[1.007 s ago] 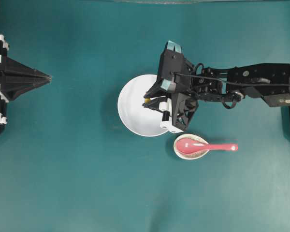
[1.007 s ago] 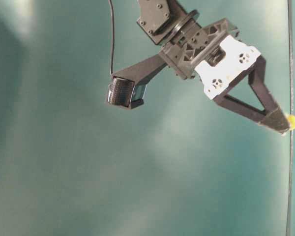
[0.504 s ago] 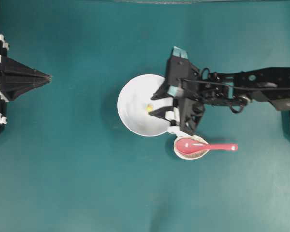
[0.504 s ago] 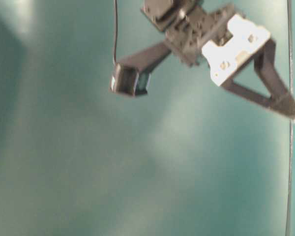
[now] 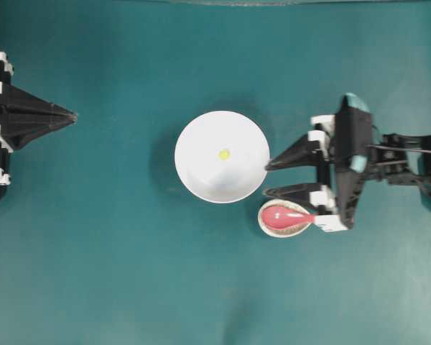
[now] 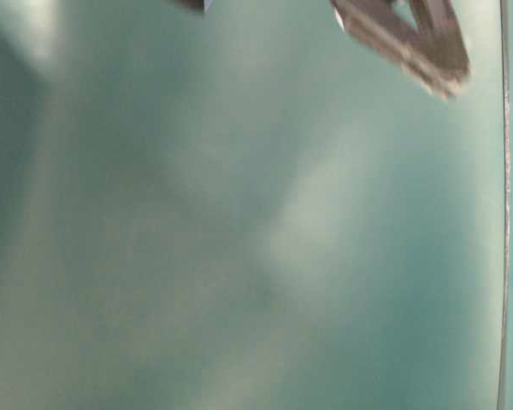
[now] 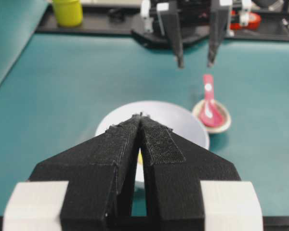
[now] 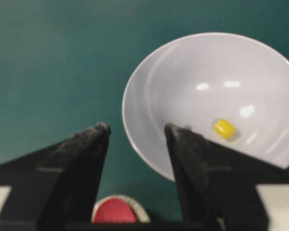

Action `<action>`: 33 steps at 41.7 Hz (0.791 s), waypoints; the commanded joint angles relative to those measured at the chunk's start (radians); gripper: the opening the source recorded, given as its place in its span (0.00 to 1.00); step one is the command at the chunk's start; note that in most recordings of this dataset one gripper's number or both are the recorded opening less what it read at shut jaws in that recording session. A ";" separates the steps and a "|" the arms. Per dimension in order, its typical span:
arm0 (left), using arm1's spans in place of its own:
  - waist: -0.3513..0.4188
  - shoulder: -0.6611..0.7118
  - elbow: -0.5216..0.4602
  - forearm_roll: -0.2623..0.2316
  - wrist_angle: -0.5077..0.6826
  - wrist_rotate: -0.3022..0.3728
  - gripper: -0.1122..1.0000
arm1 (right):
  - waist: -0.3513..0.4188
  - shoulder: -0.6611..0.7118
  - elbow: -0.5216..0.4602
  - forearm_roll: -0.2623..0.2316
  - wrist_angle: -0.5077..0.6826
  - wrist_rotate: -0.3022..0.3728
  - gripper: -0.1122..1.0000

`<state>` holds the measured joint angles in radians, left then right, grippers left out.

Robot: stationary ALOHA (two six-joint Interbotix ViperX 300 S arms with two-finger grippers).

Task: Scoop the yellow hexagonal prism block from the bowl with a spoon using the right arm.
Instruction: 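Open the right gripper and move it to the pink spoon handle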

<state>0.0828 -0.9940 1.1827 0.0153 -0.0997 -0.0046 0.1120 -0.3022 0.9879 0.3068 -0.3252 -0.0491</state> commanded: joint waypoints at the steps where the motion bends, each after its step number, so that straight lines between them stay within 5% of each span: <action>1: 0.000 0.009 -0.021 0.003 -0.005 -0.002 0.10 | 0.014 -0.034 0.035 0.023 -0.055 -0.002 0.60; 18: 0.002 0.015 -0.018 0.003 -0.005 -0.002 0.10 | 0.133 -0.017 0.219 0.133 -0.356 0.002 0.60; 33: 0.000 0.017 -0.015 0.003 -0.005 -0.002 0.10 | 0.276 0.173 0.272 0.196 -0.598 0.040 0.60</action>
<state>0.0828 -0.9863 1.1827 0.0153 -0.0997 -0.0046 0.3682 -0.1565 1.2609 0.5001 -0.8759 -0.0169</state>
